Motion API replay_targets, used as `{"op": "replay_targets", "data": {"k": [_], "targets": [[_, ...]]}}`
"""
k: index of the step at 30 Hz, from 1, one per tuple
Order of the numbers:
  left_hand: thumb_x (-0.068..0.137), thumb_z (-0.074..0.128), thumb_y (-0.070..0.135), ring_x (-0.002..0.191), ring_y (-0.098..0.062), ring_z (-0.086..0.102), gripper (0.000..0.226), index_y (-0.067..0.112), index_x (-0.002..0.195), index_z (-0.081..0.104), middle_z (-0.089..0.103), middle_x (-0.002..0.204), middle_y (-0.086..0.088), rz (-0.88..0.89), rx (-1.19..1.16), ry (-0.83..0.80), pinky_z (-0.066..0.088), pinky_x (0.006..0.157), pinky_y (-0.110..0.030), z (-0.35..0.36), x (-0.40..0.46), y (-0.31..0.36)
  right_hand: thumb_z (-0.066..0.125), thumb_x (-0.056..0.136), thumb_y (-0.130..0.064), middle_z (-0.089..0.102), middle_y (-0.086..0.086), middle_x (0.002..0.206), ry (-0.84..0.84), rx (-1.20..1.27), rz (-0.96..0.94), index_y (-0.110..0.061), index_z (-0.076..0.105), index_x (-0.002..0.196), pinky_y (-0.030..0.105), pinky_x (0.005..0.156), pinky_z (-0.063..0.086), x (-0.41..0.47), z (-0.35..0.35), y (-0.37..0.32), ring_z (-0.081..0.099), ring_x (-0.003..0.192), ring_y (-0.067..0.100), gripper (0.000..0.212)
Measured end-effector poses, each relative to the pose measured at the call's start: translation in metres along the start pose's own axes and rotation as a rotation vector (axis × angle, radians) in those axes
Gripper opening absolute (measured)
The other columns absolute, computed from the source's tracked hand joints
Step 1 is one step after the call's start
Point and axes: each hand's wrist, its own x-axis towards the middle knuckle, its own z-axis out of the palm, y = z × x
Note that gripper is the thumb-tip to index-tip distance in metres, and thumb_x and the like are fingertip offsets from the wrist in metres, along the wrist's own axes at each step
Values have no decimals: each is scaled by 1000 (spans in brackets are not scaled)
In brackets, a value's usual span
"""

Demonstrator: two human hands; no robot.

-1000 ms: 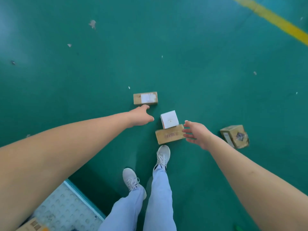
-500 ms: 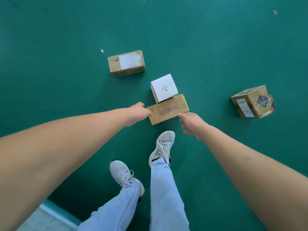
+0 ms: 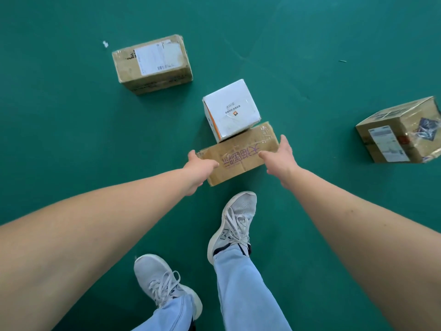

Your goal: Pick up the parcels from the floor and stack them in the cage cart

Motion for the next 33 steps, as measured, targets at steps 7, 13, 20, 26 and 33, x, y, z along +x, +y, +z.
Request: {"op": "replay_targets", "data": {"k": [7,13,20,26,33], "targets": [[96,66,36,133,-30,50,84,21,161,15,41,157,-8,-58,-58,-51,48,108,-41,-12,11,6,65,94,-37,26,7,144,-10,0,115,-27,34,153,39,94,57,3,4,-3,52,92,15,67],[97,65,38,123,-34,54,63,17,147,34,47,149,-13,-157,47,-59,51,104,-44,-57,-48,-5,67,89,-43,49,10,133,-132,-5,239,-30,38,138,37,73,63,-72,-6,-22,63,107,30,59],[98,64,43,133,-30,51,56,11,141,48,50,146,-13,-210,145,-92,44,113,-42,-159,-182,13,66,98,-39,52,14,135,-309,-74,233,-22,28,145,44,90,60,-212,-10,-120,65,102,36,62],[97,65,42,130,-28,51,53,17,141,47,52,141,-8,-101,54,27,45,112,-47,-286,-336,27,66,98,-43,43,12,141,-320,-125,81,-24,27,149,45,89,61,-367,-8,-238,65,103,38,67],[97,67,42,116,-27,54,53,19,138,43,54,122,-7,35,-189,150,52,100,-44,-429,-534,3,68,86,-68,30,7,163,-433,-50,-18,-34,28,149,58,92,58,-565,2,-365,52,127,53,82]]}}
